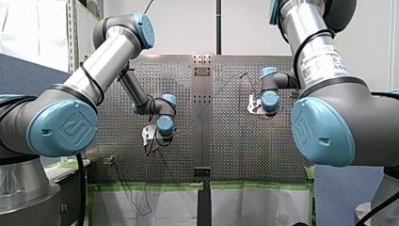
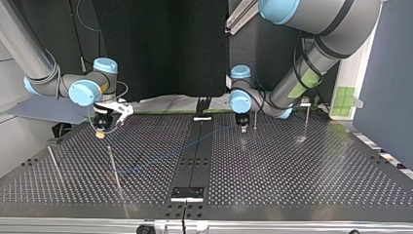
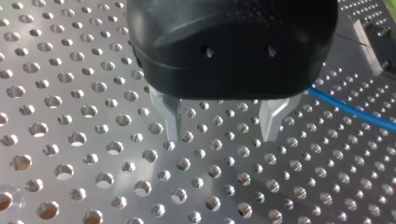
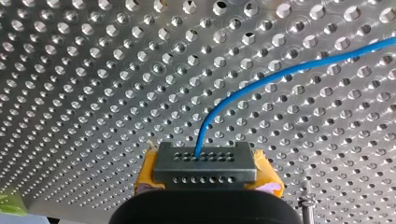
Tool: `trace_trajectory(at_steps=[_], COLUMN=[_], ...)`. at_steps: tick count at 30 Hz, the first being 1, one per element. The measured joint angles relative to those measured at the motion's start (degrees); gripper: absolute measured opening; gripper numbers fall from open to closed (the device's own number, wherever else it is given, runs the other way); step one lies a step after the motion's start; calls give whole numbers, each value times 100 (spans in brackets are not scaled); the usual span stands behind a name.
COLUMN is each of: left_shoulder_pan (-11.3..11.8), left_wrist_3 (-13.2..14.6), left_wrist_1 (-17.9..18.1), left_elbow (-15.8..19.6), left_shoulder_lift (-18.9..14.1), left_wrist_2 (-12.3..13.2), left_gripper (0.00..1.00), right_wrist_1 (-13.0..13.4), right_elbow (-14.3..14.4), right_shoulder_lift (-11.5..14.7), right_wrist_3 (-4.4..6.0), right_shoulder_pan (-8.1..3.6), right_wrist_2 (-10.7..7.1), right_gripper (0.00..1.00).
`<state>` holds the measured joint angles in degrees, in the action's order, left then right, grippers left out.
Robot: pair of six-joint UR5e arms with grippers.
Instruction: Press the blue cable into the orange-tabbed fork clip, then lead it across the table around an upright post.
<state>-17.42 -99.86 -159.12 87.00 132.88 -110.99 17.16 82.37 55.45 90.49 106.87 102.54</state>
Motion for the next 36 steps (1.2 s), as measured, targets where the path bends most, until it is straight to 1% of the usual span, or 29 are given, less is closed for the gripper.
trace_trajectory(at_steps=[4,9,14,19,25,28,32,36], left_shoulder_pan=[-3,-4,-2,2,7,9,10,10], left_wrist_3=[12,19,20,20,20,19,19,20], left_wrist_1=[10,33,43,51,55,55,55,55], left_elbow=[0,0,0,0,0,0,0,0], left_shoulder_lift=[0,2,-1,0,-1,-1,0,1], left_wrist_2=[-14,-23,-30,-31,-32,-44,-85,-96], left_gripper=[83,83,83,83,83,83,83,83], right_wrist_1=[72,258,474,697,839,957,1154,1250], right_elbow=[81,293,522,721,857,958,1118,1196], right_shoulder_lift=[-25,-166,-378,-499,-623,-706,-756,-767], right_wrist_3=[16,83,90,94,59,40,3,-52], right_shoulder_pan=[-15,-55,-77,-106,-141,-178,-276,-372], right_wrist_2=[30,58,98,108,122,125,120,117], right_gripper=[0,0,0,0,0,0,0,0])
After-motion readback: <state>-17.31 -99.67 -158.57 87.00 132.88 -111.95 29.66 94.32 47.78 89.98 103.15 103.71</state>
